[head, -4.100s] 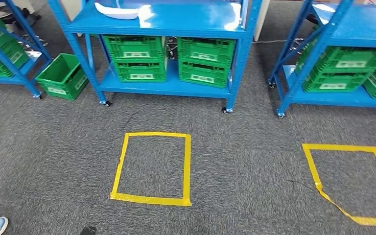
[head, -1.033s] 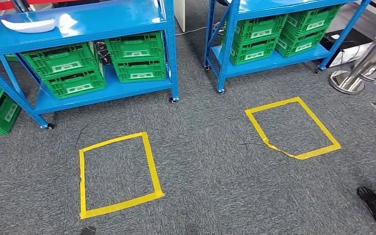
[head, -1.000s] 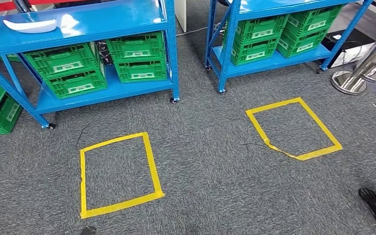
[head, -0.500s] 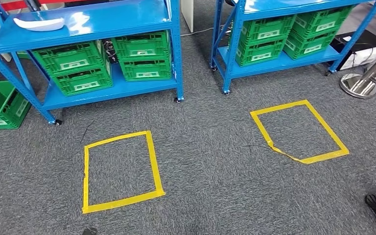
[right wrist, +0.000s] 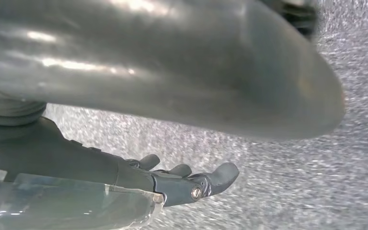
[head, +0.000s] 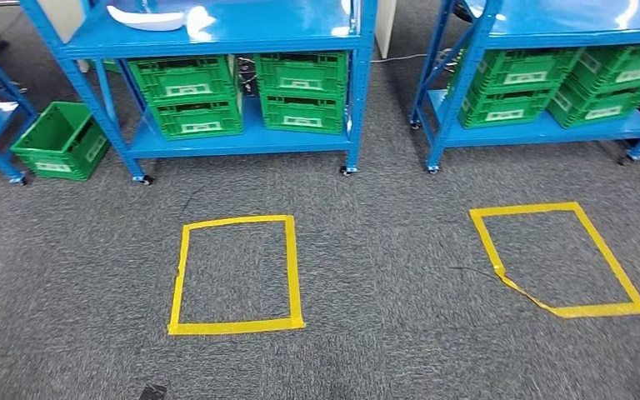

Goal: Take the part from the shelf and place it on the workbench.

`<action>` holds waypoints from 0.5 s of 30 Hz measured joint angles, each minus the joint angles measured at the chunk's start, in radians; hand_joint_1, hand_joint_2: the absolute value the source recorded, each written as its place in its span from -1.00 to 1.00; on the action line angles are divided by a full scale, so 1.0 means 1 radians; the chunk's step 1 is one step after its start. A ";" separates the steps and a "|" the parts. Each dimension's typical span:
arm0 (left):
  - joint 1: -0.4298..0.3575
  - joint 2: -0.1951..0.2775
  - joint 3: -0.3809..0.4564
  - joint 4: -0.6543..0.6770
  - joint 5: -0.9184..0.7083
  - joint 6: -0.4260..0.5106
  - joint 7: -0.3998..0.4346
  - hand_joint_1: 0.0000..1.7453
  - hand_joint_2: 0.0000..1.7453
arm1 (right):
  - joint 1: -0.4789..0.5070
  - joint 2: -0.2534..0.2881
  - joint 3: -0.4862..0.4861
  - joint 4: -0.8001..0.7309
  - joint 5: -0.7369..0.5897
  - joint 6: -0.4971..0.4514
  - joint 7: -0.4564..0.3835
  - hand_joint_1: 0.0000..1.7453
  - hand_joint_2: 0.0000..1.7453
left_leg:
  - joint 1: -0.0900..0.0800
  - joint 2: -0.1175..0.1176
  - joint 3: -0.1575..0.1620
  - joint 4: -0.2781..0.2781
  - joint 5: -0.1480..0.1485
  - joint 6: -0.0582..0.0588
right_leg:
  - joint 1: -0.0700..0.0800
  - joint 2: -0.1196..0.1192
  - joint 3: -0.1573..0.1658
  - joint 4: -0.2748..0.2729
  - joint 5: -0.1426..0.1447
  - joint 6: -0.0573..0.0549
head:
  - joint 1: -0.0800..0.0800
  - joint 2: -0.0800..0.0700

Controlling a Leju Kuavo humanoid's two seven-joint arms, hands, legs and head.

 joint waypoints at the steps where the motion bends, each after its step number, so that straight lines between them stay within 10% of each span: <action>1: 0.001 0.001 0.000 0.000 -0.001 -0.001 -0.001 -1.00 -1.00 | -0.001 0.000 0.000 0.000 0.000 0.000 0.000 -1.00 -1.00 | -0.001 -0.008 -0.005 0.005 -0.001 -0.006 | 0.001 0.008 0.009 -0.021 0.006 -0.008 | 0.000 0.000; 5: 0.008 0.004 0.000 0.000 -0.002 -0.001 -0.004 -1.00 -1.00 | -0.002 0.001 0.000 0.000 -0.001 -0.001 -0.002 -1.00 -1.00 | 0.004 -0.001 -0.025 0.031 -0.016 -0.026 | -0.003 -0.027 0.015 -0.026 0.014 -0.037 | -0.003 0.000; 10: 0.007 0.006 0.000 0.000 -0.003 0.000 -0.004 -1.00 -1.00 | 0.002 0.003 0.000 0.000 -0.005 -0.002 -0.002 -1.00 -1.00 | 0.016 0.085 -0.151 0.299 -0.141 -0.051 | 0.001 -0.065 0.013 -0.027 0.013 -0.049 | -0.007 0.000; 15: 0.008 0.010 0.000 0.000 -0.006 0.001 -0.004 -1.00 -1.00 | -0.003 0.005 0.000 0.000 -0.011 0.000 0.001 -1.00 -1.00 | 0.012 0.098 -0.014 0.044 -0.021 -0.033 | 0.006 -0.075 0.017 -0.028 0.010 -0.043 | -0.007 0.000</action>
